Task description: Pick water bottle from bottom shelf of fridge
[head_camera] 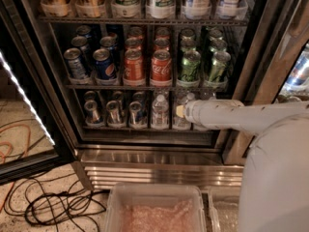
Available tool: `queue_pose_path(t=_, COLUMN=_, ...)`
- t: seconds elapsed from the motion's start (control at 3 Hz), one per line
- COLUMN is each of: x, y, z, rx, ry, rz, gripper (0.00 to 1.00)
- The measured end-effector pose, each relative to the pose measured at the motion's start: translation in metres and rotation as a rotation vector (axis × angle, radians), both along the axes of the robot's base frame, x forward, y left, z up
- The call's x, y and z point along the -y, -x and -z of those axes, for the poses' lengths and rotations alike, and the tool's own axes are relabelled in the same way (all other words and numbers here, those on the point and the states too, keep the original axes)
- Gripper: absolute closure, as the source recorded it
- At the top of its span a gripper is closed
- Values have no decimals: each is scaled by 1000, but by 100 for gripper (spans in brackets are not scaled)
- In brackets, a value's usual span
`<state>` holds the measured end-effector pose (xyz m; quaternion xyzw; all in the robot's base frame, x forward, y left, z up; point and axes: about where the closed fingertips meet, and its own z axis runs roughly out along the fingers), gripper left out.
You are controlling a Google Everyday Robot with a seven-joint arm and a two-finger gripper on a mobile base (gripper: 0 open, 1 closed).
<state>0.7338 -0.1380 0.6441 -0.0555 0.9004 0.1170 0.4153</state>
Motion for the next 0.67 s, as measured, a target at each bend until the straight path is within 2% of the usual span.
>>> queue_pose_path(t=0.67, x=2, y=17, z=-2, rx=-14, ry=10, rz=-12, gripper=100)
